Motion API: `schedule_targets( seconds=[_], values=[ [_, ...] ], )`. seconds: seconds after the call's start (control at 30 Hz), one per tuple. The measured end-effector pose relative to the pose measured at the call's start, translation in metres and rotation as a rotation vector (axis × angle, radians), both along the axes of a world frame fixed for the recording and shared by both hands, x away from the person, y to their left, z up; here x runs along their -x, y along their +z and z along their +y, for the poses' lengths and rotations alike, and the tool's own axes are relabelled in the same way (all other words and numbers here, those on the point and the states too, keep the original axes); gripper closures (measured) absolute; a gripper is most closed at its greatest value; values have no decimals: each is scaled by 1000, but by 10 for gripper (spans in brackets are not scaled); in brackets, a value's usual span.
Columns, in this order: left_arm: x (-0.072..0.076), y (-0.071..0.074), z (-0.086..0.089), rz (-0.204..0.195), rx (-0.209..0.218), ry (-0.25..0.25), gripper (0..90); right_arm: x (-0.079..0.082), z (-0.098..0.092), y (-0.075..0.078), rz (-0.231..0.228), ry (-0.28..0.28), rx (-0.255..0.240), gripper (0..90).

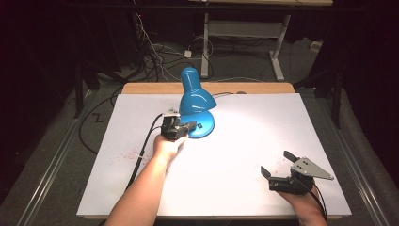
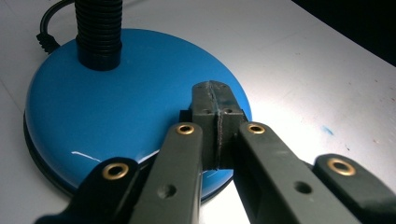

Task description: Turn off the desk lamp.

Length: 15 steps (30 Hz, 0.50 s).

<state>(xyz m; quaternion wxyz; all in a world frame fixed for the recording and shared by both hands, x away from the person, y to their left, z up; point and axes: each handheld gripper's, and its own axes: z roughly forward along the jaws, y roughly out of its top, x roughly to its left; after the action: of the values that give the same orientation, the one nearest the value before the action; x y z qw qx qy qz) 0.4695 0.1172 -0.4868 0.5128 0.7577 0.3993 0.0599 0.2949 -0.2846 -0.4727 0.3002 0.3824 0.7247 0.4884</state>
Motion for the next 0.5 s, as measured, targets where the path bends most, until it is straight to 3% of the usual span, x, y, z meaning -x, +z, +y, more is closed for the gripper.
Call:
schedule_targets(
  seconds=[0.07,0.23,0.5],
  values=[
    [-3,0,-1,12,4,-9,881,0,0,-1,-1,2,0,3],
    [-9,-3,-2,42,67,-14,880,0,1,-1,0,5,2,4],
    [-14,-7,-4,78,62,-22,880,-1,1,-2,5,7,1,3]
  ],
)
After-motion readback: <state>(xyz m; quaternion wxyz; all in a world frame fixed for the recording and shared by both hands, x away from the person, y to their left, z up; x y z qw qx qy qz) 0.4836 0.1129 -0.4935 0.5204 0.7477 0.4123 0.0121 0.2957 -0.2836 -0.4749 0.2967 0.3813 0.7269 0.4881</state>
